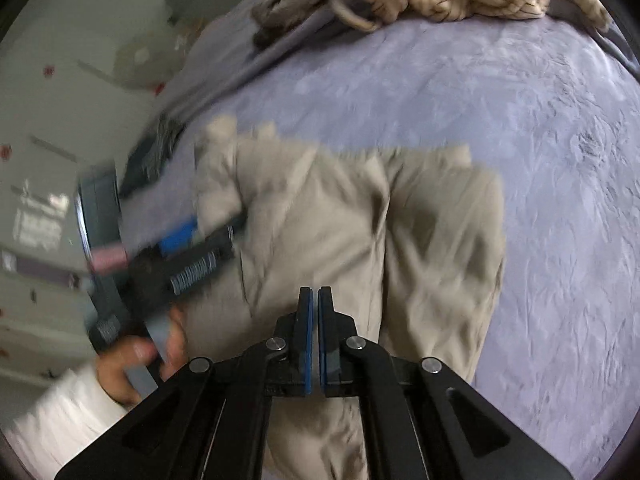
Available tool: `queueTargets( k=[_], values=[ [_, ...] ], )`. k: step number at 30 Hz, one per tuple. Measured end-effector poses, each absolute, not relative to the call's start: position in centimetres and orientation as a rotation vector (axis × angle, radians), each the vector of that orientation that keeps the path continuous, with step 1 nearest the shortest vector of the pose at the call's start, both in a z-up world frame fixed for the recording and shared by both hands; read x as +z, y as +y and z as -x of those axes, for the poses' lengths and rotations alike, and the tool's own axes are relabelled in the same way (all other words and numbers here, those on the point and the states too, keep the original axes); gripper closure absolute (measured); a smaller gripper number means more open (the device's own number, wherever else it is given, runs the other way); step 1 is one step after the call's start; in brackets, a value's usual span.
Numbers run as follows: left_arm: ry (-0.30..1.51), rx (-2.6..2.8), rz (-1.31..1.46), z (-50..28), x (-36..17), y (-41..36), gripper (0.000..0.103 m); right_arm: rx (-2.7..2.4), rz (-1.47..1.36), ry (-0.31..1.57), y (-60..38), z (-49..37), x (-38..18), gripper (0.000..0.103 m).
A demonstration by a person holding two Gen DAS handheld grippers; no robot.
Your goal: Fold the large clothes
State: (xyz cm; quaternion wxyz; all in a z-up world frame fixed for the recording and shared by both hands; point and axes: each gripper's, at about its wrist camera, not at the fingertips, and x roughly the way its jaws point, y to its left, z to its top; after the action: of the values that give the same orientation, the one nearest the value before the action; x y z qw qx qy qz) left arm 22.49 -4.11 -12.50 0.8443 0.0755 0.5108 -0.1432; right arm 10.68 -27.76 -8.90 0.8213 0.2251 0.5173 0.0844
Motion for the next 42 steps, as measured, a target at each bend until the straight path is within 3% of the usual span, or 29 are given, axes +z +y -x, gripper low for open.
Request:
queueTargets(
  k=[5,8,11,13,31,42],
  values=[
    [1.042,-0.337,-0.133,-20.0,-9.3,-0.9,0.02,0.122,-0.419,1.147,-26.7,-8.8,-11.1,0.102],
    [1.06,-0.35,-0.113,-17.3,-9.0,1.7,0.008,0.096,-0.386,1.149,-26.6,-8.4,-12.0,0.102],
    [1.131,-0.328,-0.12,-15.2,-11.0,2.9,0.007,0.078,-0.389,1.17,-26.5,-8.4,-13.8,0.102],
    [1.179,-0.311,-0.074,-14.5,-12.3,3.5,0.0,0.065,-0.396,1.18,-26.6,-8.6,-14.5,0.102],
    [1.196,-0.269,-0.102,-9.4,-6.1,7.0,0.0,-0.056,-0.408,1.199,-24.0,-1.6,-8.4,0.099],
    [1.102,-0.228,-0.116,-5.7,-1.3,9.6,0.0,-0.13,-0.39,1.203,-21.9,3.7,-5.9,0.099]
  ],
)
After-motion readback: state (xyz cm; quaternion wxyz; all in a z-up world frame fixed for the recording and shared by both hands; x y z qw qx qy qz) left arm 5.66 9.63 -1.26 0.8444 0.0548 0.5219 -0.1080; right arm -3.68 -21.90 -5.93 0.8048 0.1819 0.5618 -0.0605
